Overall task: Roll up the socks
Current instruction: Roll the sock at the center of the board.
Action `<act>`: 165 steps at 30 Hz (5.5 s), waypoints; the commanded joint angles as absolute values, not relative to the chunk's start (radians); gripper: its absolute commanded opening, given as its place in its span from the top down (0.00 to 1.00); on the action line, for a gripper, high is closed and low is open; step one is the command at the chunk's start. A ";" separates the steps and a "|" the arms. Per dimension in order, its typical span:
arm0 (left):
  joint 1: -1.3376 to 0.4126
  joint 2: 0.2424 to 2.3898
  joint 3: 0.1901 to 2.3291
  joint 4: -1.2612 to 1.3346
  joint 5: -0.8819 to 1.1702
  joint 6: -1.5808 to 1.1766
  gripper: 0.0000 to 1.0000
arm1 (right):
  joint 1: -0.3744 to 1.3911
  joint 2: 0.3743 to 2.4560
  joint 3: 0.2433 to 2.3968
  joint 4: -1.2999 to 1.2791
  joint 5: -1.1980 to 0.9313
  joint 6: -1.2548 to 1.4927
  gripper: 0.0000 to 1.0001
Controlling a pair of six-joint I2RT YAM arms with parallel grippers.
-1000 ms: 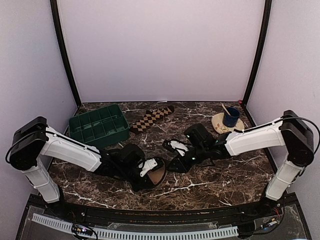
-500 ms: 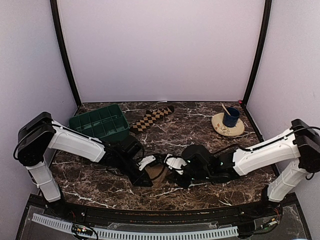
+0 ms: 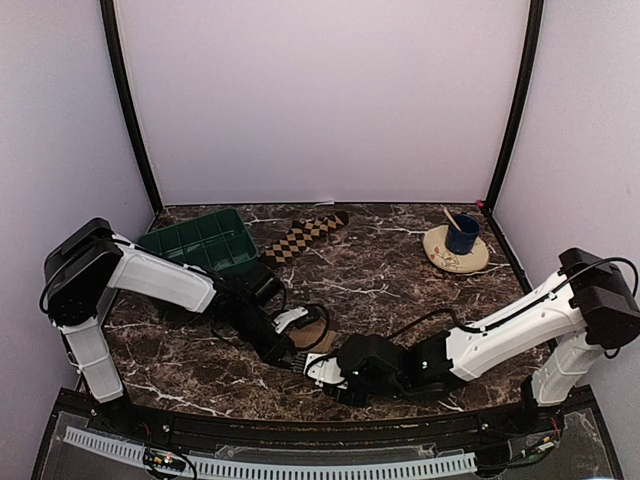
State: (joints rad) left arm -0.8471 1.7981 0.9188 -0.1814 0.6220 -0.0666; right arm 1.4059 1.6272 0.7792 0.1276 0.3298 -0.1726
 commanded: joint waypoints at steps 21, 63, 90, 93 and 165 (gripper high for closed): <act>-0.796 1.891 1.030 -0.358 0.768 0.022 1.00 | 1.440 1.872 0.921 0.209 0.462 -0.462 0.56; -0.772 1.922 1.079 -0.429 0.847 0.058 1.00 | 1.359 1.956 0.959 0.012 0.388 -0.529 0.69; -0.760 1.937 1.079 -0.446 0.876 0.070 1.00 | 1.334 2.038 0.994 -0.123 0.316 -0.488 0.79; -0.758 1.937 1.078 -0.445 0.880 0.068 1.00 | 1.331 2.045 1.000 -0.145 0.292 -0.480 0.82; -0.621 1.544 0.837 -0.157 0.584 -0.234 0.65 | 1.032 2.117 1.140 -0.339 -0.588 -0.125 1.00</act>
State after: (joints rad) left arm -0.6300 1.6154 0.8719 -0.1875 0.5880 -0.2253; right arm 1.0458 2.0415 1.2034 -0.1356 -0.5007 -0.1944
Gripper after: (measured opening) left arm 0.350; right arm 0.035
